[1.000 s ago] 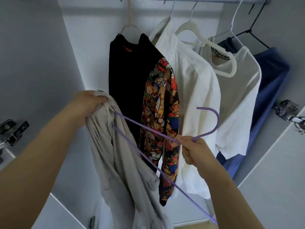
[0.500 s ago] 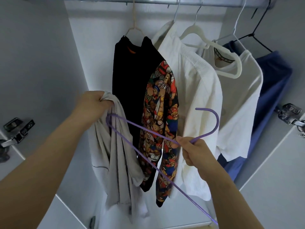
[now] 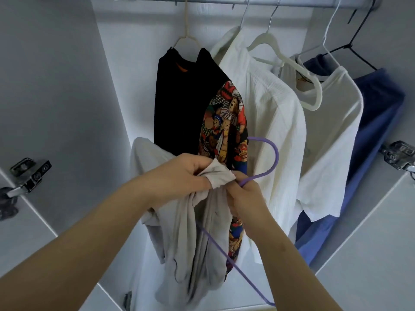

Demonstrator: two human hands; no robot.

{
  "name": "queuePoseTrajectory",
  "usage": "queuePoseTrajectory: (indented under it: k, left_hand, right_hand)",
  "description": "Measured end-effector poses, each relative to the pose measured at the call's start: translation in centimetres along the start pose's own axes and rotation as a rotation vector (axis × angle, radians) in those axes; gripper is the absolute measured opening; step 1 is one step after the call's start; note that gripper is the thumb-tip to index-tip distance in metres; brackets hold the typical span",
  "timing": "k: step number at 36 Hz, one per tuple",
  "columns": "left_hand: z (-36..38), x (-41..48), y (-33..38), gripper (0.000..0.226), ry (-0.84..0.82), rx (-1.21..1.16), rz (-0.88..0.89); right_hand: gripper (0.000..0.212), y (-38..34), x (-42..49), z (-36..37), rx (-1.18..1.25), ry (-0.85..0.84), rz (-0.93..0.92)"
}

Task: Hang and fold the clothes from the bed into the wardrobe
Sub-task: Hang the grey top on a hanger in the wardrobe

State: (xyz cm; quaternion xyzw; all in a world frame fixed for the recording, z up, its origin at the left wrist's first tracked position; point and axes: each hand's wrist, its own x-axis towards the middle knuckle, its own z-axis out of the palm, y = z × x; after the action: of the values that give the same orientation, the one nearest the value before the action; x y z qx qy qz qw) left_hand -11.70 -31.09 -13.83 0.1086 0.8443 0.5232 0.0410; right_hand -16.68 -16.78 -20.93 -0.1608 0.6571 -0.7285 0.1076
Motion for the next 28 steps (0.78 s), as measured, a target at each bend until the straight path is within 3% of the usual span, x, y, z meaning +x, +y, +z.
queuePoseTrajectory:
  k: [3,5,7,9,12,15,17,24,28]
  left_hand:
    - [-1.4,-0.6,-0.5,0.021,0.012,0.412,-0.077]
    - [-2.0,-0.5,-1.2,0.025,0.218,0.806,-0.085]
    - [-2.0,-0.5,-1.9,0.039,0.364,1.13,-0.009]
    - [-1.5,-0.4,-2.3,0.059,0.34,1.224,0.121]
    - [-0.8,0.1,-2.1,0.061,0.27,1.143,0.283]
    - [0.0,0.7,-2.1,0.054,0.072,0.785,0.141]
    - [0.5,0.9,-2.5,0.054,0.046,0.642,0.123]
    - [0.2,1.2,-3.3,0.019,0.277,0.428,0.127]
    - [-0.8,1.0,-3.3,0.022,0.456,0.349,0.148]
  right_hand:
    - [0.022,-0.2,0.3,-0.8,-0.016,0.082,0.002]
    - [0.019,-0.4,0.4,-1.4,-0.03,0.09,-0.007]
    - [0.021,-0.6,0.5,-1.6,-0.035,0.074,-0.029]
    - [0.027,-0.9,0.5,-1.5,-0.043,0.04,-0.054]
    - [0.028,-1.2,0.6,-1.0,-0.125,-0.019,-0.106]
    - [0.025,-1.4,0.5,-0.7,-0.195,-0.015,-0.153]
    - [0.02,-1.4,0.4,-0.7,-0.2,0.017,-0.151]
    - [0.032,-1.4,0.1,-1.2,-0.102,0.119,-0.226]
    - [0.03,-1.2,0.0,-2.2,-0.07,0.361,-0.391]
